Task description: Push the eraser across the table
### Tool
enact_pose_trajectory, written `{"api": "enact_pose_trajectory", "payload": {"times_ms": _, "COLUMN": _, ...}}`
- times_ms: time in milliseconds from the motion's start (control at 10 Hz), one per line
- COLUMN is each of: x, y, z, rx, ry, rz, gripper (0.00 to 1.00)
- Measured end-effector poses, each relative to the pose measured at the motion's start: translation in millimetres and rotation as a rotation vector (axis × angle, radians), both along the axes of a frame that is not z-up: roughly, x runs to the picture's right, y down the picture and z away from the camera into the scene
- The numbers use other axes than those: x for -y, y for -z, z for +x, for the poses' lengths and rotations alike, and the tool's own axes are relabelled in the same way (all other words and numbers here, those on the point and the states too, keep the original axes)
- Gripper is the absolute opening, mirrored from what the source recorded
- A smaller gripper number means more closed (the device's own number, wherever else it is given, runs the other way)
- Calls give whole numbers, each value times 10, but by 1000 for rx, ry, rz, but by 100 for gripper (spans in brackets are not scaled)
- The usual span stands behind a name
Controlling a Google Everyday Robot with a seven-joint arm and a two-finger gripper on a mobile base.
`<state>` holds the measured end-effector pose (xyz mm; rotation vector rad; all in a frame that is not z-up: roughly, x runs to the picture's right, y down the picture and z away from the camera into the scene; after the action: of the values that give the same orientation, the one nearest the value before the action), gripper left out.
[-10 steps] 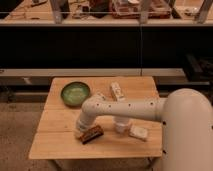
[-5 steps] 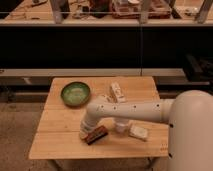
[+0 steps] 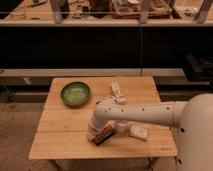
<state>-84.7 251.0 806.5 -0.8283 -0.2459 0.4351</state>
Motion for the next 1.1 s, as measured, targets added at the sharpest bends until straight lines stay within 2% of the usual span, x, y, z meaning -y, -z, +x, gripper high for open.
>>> {"api": "enact_pose_trajectory", "payload": {"times_ms": 600, "x": -19, "y": -66, "z": 318, "rx": -64, "ry": 6, "rz": -1, "gripper": 9}}
{"api": "enact_pose_trajectory", "payload": {"times_ms": 1100, "x": -39, "y": -61, "z": 692, "rx": -125, "ry": -2, "rz": -4, "gripper": 9}}
